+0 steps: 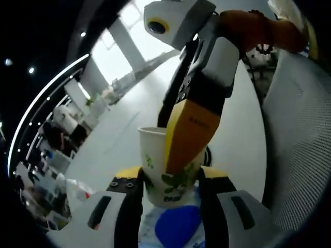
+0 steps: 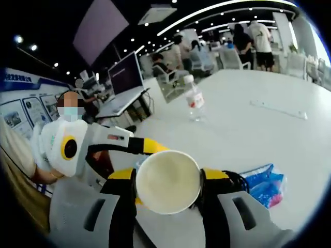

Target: Arrange the tabletop items into an orderly group along one side of the table until the central work area is clear of visible clutter.

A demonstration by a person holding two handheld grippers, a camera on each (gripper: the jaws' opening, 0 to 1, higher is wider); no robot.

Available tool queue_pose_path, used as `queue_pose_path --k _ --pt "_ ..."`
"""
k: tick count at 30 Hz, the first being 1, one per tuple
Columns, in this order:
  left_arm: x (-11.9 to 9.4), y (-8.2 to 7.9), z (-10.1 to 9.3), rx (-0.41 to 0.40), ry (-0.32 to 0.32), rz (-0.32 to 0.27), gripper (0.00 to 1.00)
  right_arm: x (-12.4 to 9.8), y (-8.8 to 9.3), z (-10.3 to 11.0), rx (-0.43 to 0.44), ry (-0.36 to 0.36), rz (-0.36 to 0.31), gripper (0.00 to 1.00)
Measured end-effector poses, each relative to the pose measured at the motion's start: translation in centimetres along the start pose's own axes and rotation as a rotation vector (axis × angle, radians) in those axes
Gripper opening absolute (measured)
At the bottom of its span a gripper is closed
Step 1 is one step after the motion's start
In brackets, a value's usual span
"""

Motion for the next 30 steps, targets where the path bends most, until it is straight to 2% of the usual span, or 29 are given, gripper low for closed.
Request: queue_pose_path --k 6,12,14,19,23,26,27,30 --pt "-0.2 0.0 0.2 -0.061 -0.011 -0.011 0.38 0.2 -0.3 0.0 0.033 -0.003 -0.03 0.52" --pt "-0.2 -0.3 0.5 -0.111 -0.026 -0.035 0.38 0.3 -0.9 0.0 0.024 -0.006 -0.064 0.54" --pt "-0.1 -0.6 0.6 -0.167 -0.032 -0.062 0.38 0.3 -1.0 -0.1 0.03 -0.007 -0.075 0.57" --pt "-0.4 -0.6 1.4 -0.216 -0.063 -0.09 0.38 0.3 -1.4 -0.1 0.03 -0.009 -0.108 0.71" --pt "-0.5 -0.8 1.7 -0.237 -0.087 -0.113 0.37 0.0 -3.1 0.1 0.01 -0.018 -0.192 0.75" --pt "-0.6 -0.8 2.1 -0.344 -0.109 -0.141 0.37 -0.3 -3.8 0.1 0.003 -0.02 -0.229 0.8" --pt "-0.7 -0.9 2.2 -0.343 -0.105 -0.152 0.37 -0.4 -4.0 0.1 -0.001 -0.019 -0.241 0.82" --pt "-0.7 -1.2 2.9 -0.429 -0.13 -0.201 0.37 -0.6 -4.1 -0.3 0.0 -0.005 -0.252 0.88"
Point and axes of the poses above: the point that each gripper's makers call its tool centre point, and the gripper's own axes: x roughly forward along the fingers, z roughly to its left, y roughly out of its underside, the point moved 1 cm from there along -x, roughly backward along the fingers, and after that the axes turned 11 degrees about -z, right-handed, at the moved point
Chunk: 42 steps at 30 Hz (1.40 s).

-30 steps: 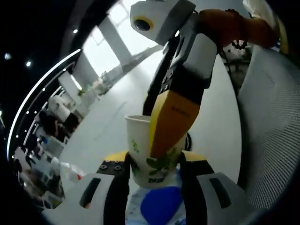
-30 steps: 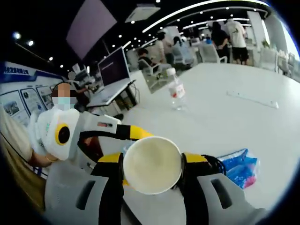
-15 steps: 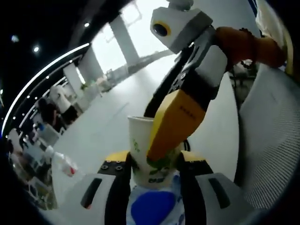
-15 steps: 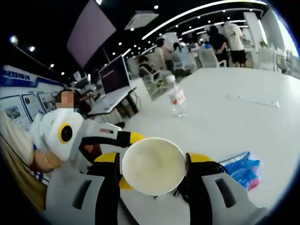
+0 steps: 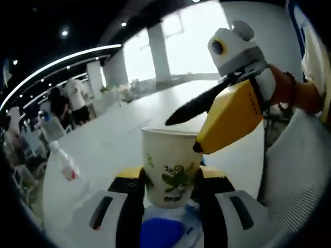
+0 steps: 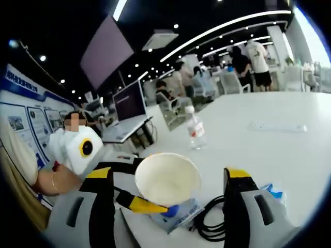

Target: Arrange the tabletop items into an orderly group along one side of the table until the central work area is clear of visible clutter.

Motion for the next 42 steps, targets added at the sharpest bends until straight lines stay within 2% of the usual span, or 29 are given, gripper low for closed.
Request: queue_pose_path --k 4,9,13,21,27,34,42 --pt "0.0 -0.5 1.0 -0.016 -0.034 -0.029 0.37 -0.3 -0.4 -0.6 0.007 0.019 -0.014 0.9" --pt "-0.2 -0.9 2.1 -0.091 -0.076 -0.069 0.37 -0.8 -0.9 -1.7 0.023 0.046 -0.034 0.91" --pt "-0.9 -2.0 3.5 -0.123 -0.134 -0.14 0.37 -0.9 -1.1 -2.3 0.043 0.066 -0.046 0.91" --pt "-1.5 -2.2 6.0 -0.139 -0.202 -0.158 0.37 -1.0 -0.9 -2.5 0.063 0.079 -0.051 0.93" --pt "-1.6 -3.1 7.6 -0.125 -0.228 -0.178 0.37 -0.9 -0.4 -2.5 0.06 0.074 -0.033 0.95" --pt "-0.7 -4.0 9.2 -0.126 -0.229 -0.195 0.37 -1.1 -0.1 -2.9 0.062 0.086 -0.015 0.95" --pt "0.5 -4.2 11.2 -0.197 -0.235 -0.226 0.37 -1.2 0.1 -3.3 0.07 0.099 -0.006 0.94"
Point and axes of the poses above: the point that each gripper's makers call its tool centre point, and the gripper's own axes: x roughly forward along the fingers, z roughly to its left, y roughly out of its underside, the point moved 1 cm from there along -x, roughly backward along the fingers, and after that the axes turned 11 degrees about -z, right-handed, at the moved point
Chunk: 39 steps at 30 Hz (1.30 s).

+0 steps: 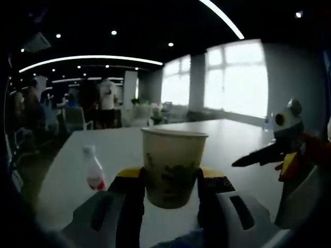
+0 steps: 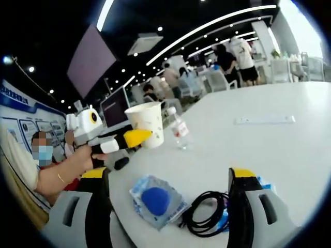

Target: Arrange the tabletop items into an orderly group along one side of the table until the central work area is clear of visible clutter.

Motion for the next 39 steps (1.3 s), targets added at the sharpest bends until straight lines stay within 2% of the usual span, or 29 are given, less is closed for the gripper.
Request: queue_pose_path --k 6,9,17,19,22,27,31,39 --pt "1.3 0.4 1.3 -0.032 -0.017 -0.011 0.37 0.0 0.2 -0.5 0.008 0.011 0.009 0.94" --pt "2.1 1.1 2.1 -0.04 -0.038 -0.004 0.37 0.0 0.4 -0.7 0.01 0.016 0.015 0.93" --pt "4.2 2.5 3.5 -0.025 -0.052 -0.001 0.37 -0.1 0.9 -1.8 0.032 0.05 0.026 0.92" --pt "4.9 2.6 3.8 -0.008 -0.047 -0.016 0.37 -0.1 1.0 -2.1 0.033 0.056 0.03 0.92" --pt "5.9 3.1 4.1 0.074 -0.031 -0.016 0.37 -0.2 1.4 -2.8 0.03 0.076 0.043 0.92" --pt "7.4 4.4 4.7 0.083 -0.026 -0.021 0.37 -0.2 2.2 -3.7 0.058 0.101 0.059 0.92" --pt "8.2 5.7 6.0 0.098 -0.047 -0.014 0.37 -0.2 3.1 -4.4 0.078 0.123 0.081 0.92" --pt "9.6 8.9 8.0 0.071 -0.073 0.018 0.37 -0.4 4.2 -5.2 0.101 0.151 0.105 0.9"
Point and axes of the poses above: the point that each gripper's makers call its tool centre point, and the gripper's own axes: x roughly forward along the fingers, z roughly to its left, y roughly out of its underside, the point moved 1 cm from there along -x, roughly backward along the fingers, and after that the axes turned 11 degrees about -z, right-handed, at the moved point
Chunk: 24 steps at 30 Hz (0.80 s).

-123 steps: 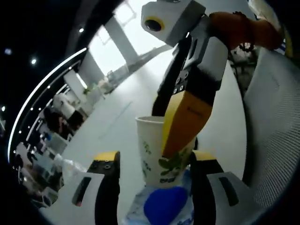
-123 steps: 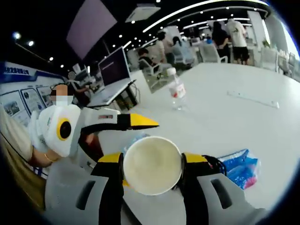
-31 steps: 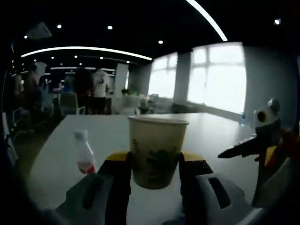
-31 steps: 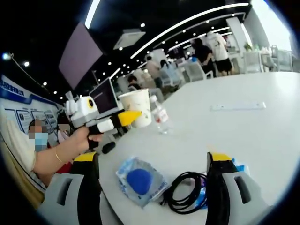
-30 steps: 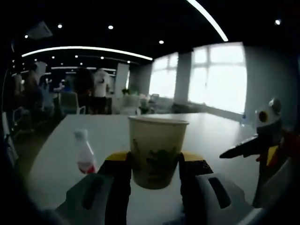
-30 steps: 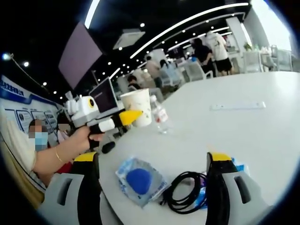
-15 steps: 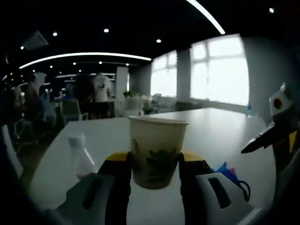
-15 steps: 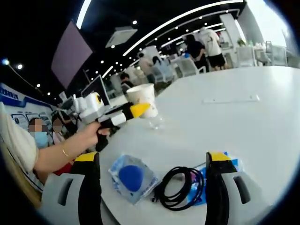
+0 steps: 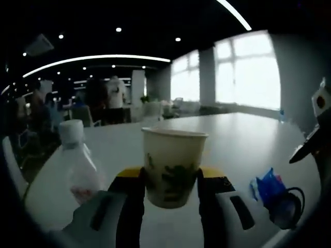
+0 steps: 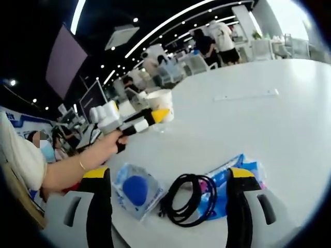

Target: Arrange the tabletop items into an orderly group along one side of the table until the central work area is clear of visible clutter.

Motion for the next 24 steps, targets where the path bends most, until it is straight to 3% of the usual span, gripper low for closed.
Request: queue_pose_path --k 14,24 --pt "1.4 3.0 1.2 0.025 -0.031 0.025 0.37 0.1 1.1 -0.9 0.017 0.02 0.031 0.88" --pt "1.5 5.0 1.3 -0.008 -0.049 0.052 0.37 0.0 1.1 -1.0 0.035 0.021 0.036 0.88"
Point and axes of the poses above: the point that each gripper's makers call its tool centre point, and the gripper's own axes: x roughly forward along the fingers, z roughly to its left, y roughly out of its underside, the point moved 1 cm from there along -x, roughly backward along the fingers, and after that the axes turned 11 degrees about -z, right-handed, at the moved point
